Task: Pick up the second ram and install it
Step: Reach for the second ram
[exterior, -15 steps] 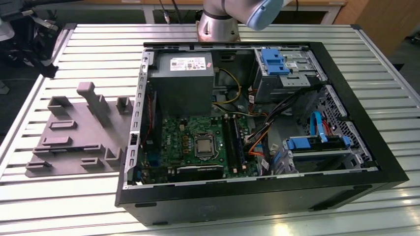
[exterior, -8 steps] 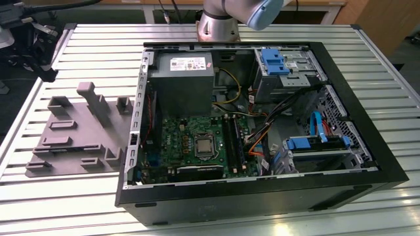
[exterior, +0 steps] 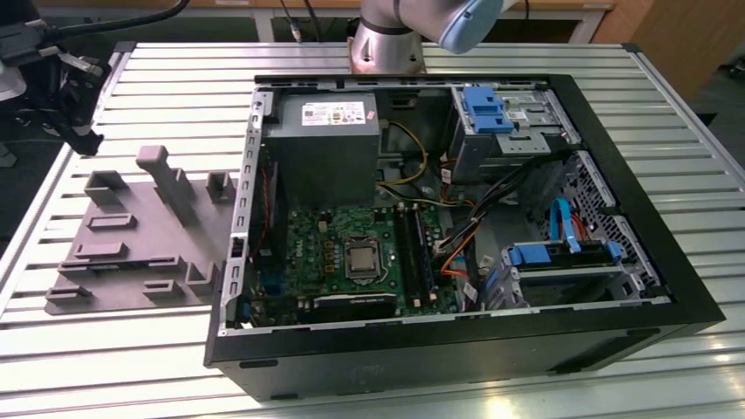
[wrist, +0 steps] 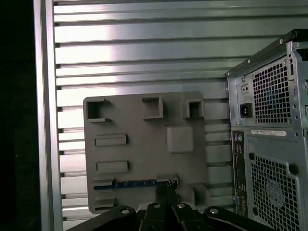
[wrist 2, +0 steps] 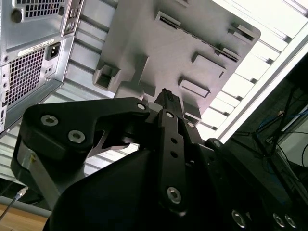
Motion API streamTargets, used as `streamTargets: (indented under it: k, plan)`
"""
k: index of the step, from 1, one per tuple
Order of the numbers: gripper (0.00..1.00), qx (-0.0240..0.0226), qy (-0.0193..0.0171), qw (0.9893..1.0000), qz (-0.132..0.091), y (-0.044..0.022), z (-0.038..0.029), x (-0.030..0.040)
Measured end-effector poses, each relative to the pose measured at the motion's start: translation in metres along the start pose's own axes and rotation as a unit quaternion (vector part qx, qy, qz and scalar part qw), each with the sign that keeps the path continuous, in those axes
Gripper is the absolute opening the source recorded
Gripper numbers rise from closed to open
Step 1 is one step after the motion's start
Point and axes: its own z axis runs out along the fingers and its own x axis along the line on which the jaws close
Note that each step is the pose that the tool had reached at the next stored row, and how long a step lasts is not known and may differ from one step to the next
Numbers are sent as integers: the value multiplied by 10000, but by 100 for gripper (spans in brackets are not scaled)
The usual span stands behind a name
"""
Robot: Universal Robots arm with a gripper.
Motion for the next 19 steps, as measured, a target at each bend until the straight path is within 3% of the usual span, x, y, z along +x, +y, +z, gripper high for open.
streamTargets:
  k: [19]
  plan:
    - [11, 1, 1, 10000, 0, -68, 148, 57]
